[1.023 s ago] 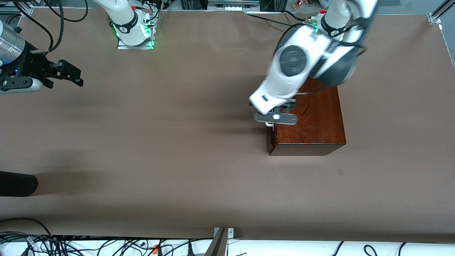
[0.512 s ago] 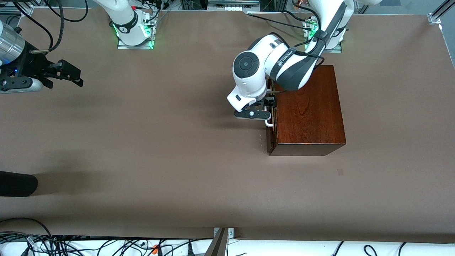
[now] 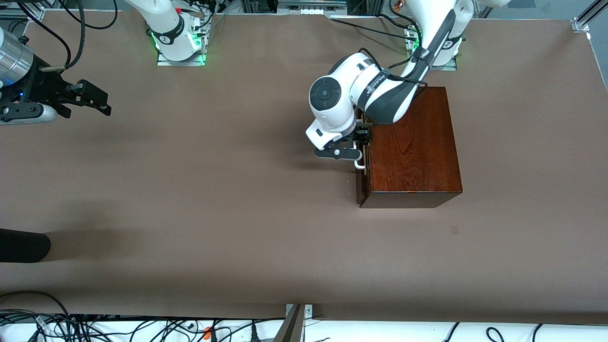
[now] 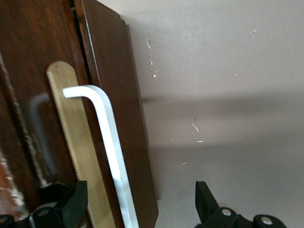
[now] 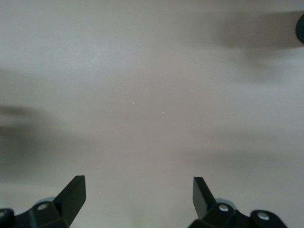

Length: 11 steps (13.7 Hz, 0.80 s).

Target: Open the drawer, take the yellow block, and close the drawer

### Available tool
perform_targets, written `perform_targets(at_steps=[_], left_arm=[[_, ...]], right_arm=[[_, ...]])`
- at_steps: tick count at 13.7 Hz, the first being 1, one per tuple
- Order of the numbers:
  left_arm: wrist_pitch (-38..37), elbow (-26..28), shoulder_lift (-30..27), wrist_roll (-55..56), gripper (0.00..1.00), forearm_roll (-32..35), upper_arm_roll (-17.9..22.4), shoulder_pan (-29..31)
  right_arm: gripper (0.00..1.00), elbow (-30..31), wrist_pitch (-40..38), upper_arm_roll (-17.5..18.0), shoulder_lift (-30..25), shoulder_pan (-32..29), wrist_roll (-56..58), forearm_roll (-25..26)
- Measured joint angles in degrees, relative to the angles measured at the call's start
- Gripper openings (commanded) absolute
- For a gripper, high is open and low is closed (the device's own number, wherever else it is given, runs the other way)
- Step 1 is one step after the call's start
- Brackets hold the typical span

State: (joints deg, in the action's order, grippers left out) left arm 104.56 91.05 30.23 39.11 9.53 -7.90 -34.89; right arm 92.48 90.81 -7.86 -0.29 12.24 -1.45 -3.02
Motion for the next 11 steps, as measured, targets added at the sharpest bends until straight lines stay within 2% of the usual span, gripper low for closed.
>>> perform_targets(at_steps=[11], left_arm=[[3.28, 0.19, 3.81, 2.61, 1.00, 2.83, 0.21, -1.68]], right_arm=[[1.00, 0.00, 0.00, -0.07, 0.00, 0.00, 0.00, 0.00]])
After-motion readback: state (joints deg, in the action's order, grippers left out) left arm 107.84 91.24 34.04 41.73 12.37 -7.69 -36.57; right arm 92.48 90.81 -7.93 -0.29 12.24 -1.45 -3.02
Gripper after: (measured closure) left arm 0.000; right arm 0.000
